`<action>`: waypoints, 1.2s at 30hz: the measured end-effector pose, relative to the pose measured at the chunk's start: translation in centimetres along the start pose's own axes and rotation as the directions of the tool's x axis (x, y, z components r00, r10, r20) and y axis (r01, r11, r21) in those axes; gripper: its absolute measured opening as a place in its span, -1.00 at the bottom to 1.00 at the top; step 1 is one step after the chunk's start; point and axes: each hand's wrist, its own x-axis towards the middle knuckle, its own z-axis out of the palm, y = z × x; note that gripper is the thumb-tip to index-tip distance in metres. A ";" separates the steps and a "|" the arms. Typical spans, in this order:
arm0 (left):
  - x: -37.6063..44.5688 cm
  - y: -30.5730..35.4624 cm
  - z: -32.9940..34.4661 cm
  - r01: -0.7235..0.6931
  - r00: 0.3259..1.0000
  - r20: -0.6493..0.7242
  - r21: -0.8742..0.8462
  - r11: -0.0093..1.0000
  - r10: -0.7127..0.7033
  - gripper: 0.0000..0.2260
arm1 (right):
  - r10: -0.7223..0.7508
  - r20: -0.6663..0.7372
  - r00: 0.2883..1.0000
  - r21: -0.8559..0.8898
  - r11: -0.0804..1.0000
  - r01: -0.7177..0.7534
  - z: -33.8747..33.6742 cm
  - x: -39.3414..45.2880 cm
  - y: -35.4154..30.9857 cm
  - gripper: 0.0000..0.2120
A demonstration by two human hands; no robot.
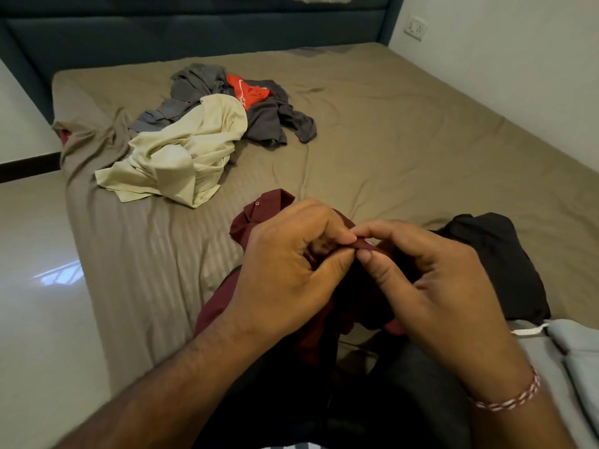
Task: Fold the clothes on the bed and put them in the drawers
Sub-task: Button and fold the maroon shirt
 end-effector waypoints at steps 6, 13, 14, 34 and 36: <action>0.8 -2.0 -1.4 -0.032 0.993 0.116 0.105 0.994 0.020 -0.90 | 0.126 0.079 0.989 -0.133 0.984 -0.115 -0.1 1.1 1.0 -0.79; 1.0 -3.5 -3.4 0.086 0.937 0.348 -0.224 0.971 -0.003 -0.91 | 0.195 0.204 0.959 0.184 0.955 -0.233 -0.5 1.8 1.3 -0.83; 1.0 -3.7 -3.6 0.065 0.935 0.356 -0.194 0.979 0.008 -0.92 | 0.201 0.225 0.953 0.183 0.952 -0.244 -0.7 1.9 1.4 -0.83; 1.3 -6.8 -6.6 -0.029 0.958 0.285 0.214 0.976 -0.034 -0.86 | 0.302 0.229 0.925 0.242 0.903 -0.355 -2.5 1.6 4.0 -0.84; 1.2 -6.9 -7.2 -0.033 0.977 0.213 0.251 0.967 -0.022 -0.87 | 0.314 0.209 0.926 0.272 0.891 -0.364 -2.6 1.6 4.2 -0.83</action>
